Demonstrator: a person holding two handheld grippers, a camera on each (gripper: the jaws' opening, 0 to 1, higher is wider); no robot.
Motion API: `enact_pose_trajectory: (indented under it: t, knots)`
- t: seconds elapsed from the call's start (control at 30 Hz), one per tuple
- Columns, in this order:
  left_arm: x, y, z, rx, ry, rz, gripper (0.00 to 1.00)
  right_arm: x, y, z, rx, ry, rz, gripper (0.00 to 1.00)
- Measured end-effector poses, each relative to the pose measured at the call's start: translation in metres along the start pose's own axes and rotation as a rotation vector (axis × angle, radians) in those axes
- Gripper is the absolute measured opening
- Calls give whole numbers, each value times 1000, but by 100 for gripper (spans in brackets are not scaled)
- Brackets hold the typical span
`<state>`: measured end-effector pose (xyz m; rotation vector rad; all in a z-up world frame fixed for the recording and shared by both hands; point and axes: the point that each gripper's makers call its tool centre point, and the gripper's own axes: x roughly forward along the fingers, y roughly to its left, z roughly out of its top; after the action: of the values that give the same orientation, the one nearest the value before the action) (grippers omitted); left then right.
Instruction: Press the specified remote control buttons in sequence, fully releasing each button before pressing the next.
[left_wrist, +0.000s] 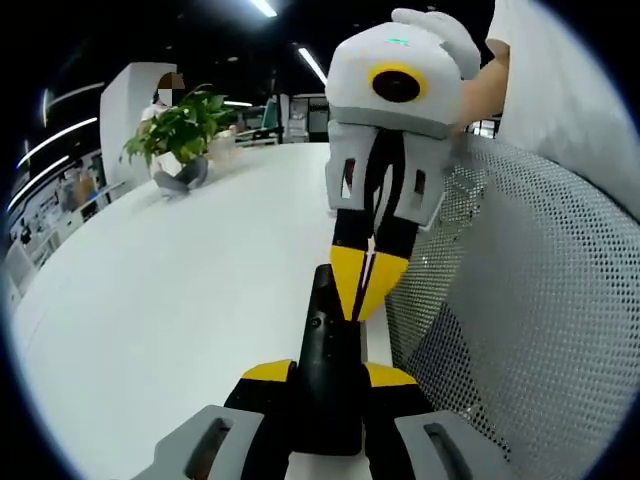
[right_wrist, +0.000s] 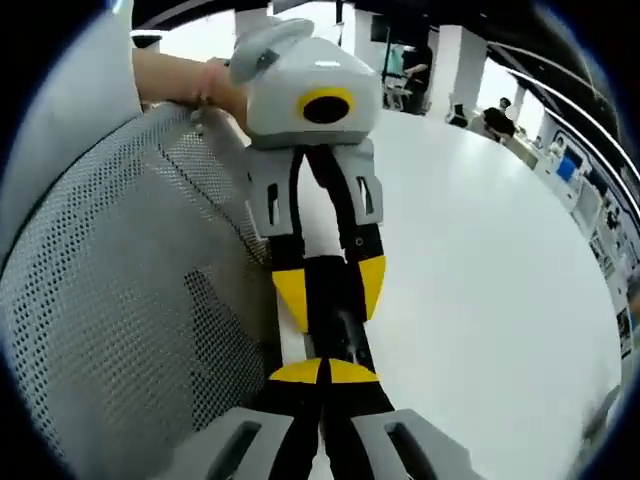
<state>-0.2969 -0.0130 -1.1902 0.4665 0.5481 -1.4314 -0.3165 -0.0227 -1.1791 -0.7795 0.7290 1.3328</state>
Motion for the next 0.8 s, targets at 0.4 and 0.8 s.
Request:
enact_pose_trajectory:
  t: [0.4,0.8]
  knots:
    - [0,0,0,3,-1,-4,25,3,2,-1,-38,82,73,0]
    - [-1,-2,0,8,3,-7,25,4,5,-3,-88,136,48,0]
